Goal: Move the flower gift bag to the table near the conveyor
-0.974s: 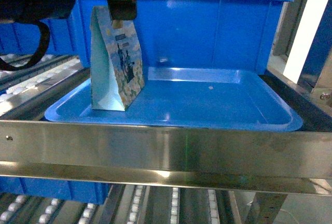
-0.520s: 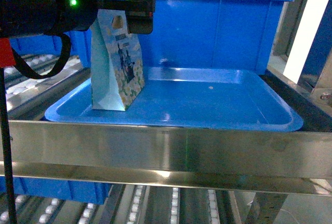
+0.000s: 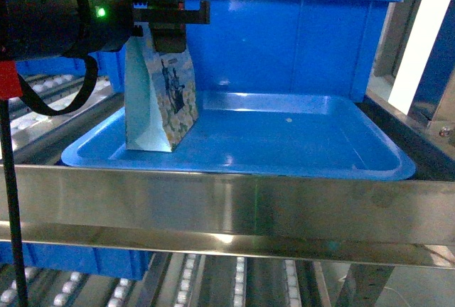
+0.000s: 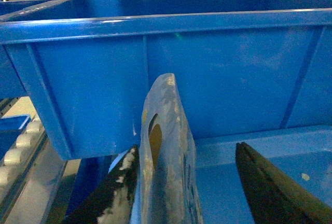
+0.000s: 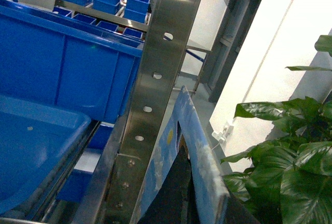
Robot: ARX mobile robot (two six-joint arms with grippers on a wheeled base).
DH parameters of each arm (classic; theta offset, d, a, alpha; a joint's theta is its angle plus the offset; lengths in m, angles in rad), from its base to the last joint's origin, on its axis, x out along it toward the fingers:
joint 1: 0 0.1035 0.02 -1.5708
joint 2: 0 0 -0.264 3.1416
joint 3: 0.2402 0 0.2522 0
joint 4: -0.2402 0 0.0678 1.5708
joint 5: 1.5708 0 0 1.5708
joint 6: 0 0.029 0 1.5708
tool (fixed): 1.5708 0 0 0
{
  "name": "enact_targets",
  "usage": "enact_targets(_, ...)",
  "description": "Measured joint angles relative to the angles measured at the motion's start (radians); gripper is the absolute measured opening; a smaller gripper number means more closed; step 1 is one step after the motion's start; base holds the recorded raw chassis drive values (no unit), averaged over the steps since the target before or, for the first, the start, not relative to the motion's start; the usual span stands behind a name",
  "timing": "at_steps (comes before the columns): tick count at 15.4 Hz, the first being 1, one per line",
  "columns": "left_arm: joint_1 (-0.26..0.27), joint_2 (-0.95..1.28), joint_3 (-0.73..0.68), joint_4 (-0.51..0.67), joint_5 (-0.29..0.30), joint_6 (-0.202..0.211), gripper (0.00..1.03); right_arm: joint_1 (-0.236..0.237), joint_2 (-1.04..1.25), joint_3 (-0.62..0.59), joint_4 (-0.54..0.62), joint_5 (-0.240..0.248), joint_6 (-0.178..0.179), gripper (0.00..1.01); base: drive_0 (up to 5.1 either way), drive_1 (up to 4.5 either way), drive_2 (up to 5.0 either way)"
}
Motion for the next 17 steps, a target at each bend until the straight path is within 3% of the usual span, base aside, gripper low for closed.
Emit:
enact_targets(3, 0.003, 0.000, 0.000, -0.011, -0.008, 0.000, 0.13, 0.000, 0.000, 0.000, 0.000, 0.000, 0.000, 0.02, 0.0, 0.00, 0.0)
enact_targets(4, 0.006, 0.000, 0.000, -0.011, -0.008, 0.000, 0.04, 0.000, 0.000, 0.000, 0.000, 0.000, 0.000, 0.02, 0.0, 0.00, 0.0)
enact_targets(9, 0.016, -0.039, -0.019, -0.018, -0.005, 0.001, 0.02, 0.000, 0.000, 0.000, 0.000, 0.000, 0.000, 0.02, 0.0, 0.00, 0.0)
enact_targets(14, 0.035, -0.266, -0.081, -0.043, 0.036, 0.010, 0.02, 0.000, 0.000, 0.000, 0.000, 0.000, 0.000, 0.02, 0.0, 0.00, 0.0)
enact_targets(17, 0.058, -0.430, -0.201, 0.009, 0.015, 0.071, 0.02, 0.000, 0.000, 0.000, 0.000, 0.000, 0.000, 0.02, 0.0, 0.00, 0.0)
